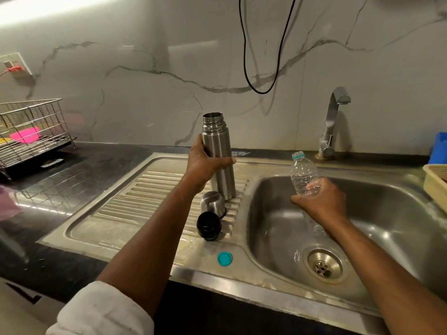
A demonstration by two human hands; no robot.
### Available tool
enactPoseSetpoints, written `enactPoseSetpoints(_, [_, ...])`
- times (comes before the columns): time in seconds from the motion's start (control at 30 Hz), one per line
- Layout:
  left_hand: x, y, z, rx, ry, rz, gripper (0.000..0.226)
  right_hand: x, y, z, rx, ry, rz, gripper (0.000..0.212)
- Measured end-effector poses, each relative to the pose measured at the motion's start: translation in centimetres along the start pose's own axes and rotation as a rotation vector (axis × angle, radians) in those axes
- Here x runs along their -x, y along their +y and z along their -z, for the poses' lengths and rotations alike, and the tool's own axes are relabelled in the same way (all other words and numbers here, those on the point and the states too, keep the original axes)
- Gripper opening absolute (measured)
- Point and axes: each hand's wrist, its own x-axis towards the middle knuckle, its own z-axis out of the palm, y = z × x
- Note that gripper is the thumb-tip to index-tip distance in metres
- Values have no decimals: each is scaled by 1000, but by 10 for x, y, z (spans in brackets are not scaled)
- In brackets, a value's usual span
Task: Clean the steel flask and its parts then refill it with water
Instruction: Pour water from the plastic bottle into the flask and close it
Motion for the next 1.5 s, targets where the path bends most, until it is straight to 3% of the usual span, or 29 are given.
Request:
enactPoseSetpoints(0.17, [9,11,8,-99,-4,17,99,2,-2,2,-19,-15,-8,62])
enactPoseSetpoints(0.27, [32,23,18,-257,118,1,117,5,-3,2,-26,-13,-1,62])
enactPoseSetpoints(0.37, [84,34,30,-470,256,-248,89,8,-5,3,-47,-15,-7,61])
enactPoseSetpoints(0.4, [102,36,35,-517,224,-380,72,8,-6,3,-47,-18,-7,61])
enactPoseSetpoints(0.47, [138,44,45,-623,-33,-549,45,10,-7,5,-60,-22,-13,63])
enactPoseSetpoints(0.57, [168,43,49,-896,-459,-449,36,14,-9,9,-76,-25,-9,66])
enactPoseSetpoints(0.73, [182,27,43,-1113,-584,-370,40,20,-13,11,-90,-34,-3,66])
enactPoseSetpoints(1.13, [163,31,28,-1111,-735,-199,29,22,-20,10,-70,-51,11,61])
enactPoseSetpoints(1.3, [144,42,15,-1083,-832,-219,26,20,-19,8,-73,-51,-13,58])
enactPoseSetpoints(1.43, [120,75,-6,-812,-702,-409,31,16,-19,6,-81,-72,6,62])
enactPoseSetpoints(1.5, [102,87,-24,-587,-532,-510,38,13,-17,6,-75,-64,8,63])
